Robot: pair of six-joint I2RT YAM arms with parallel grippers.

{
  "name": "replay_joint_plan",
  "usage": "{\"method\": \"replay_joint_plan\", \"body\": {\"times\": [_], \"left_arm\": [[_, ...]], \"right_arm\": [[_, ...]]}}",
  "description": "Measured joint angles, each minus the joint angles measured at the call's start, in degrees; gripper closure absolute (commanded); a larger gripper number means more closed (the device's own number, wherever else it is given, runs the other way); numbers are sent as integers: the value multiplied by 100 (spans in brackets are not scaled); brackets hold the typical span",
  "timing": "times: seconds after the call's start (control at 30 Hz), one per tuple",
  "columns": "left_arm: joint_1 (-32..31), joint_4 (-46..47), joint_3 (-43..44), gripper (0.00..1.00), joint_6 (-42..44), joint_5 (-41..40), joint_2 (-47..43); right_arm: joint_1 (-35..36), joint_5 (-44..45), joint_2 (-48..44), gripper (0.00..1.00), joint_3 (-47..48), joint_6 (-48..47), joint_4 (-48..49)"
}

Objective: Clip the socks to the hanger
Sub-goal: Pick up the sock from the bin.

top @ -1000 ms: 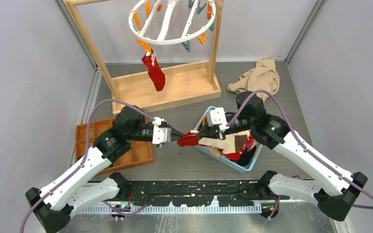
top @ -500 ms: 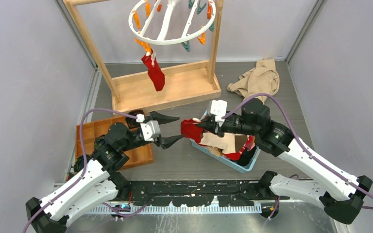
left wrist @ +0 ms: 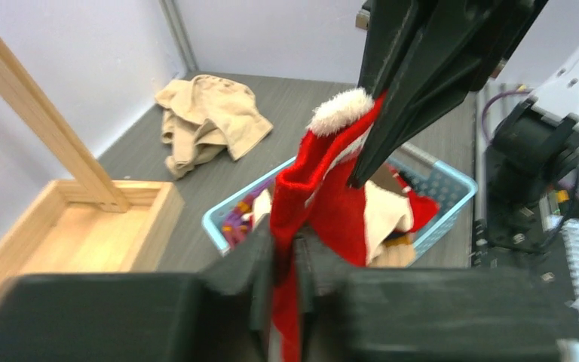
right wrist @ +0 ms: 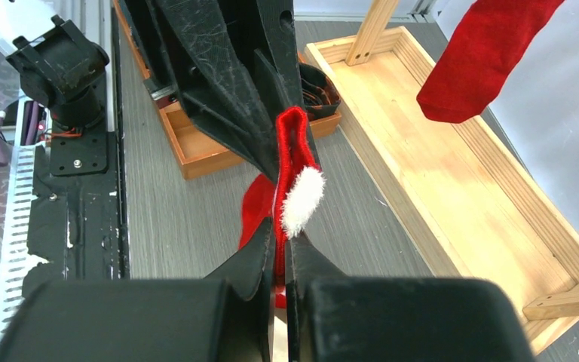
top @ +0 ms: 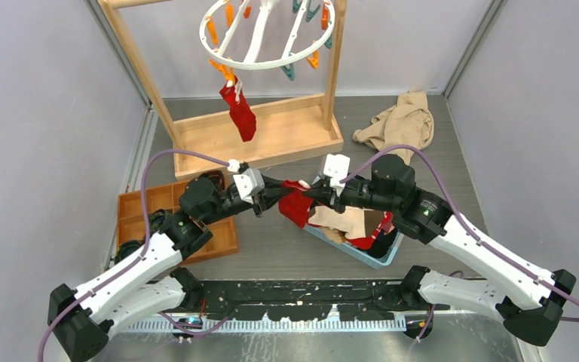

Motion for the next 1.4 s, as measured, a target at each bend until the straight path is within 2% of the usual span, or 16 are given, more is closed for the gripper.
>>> {"method": "replay_joint_plan", "body": {"times": [0.1, 0.3, 0.33, 0.43, 0.63, 0.77, 0.97, 1.27, 1.4], "left_arm": [[-7, 85, 0, 100, -39, 144, 24], [-7, 157, -13, 100, 68, 717, -72], [-7, 131, -15, 100, 129, 826, -122], [-4, -9, -15, 100, 299, 1182, -286], [-4, -289, -11, 100, 387, 1720, -275], [-4, -413, 31, 100, 387, 1932, -192], [-4, -457, 83, 100, 385, 2006, -166], [-4, -452, 98, 100, 374, 2072, -59], [-4, -439, 105, 100, 334, 2103, 11]], "right_arm": [[0, -107, -4, 91, -9, -66, -26], [0, -649, -157, 36, -39, -413, -243], [-2, -752, -216, 30, -57, -503, -304], [0, -1003, -411, 22, -129, -866, -487], [0, -1362, -457, 20, -131, -1604, -824], [0, -1622, -376, 23, -83, -2052, -1073], [0, -1961, -243, 37, 155, -2470, -1370], [0, -2092, -103, 52, 223, -2472, -1360], [0, -2092, -61, 63, 223, -2448, -1309]]}}
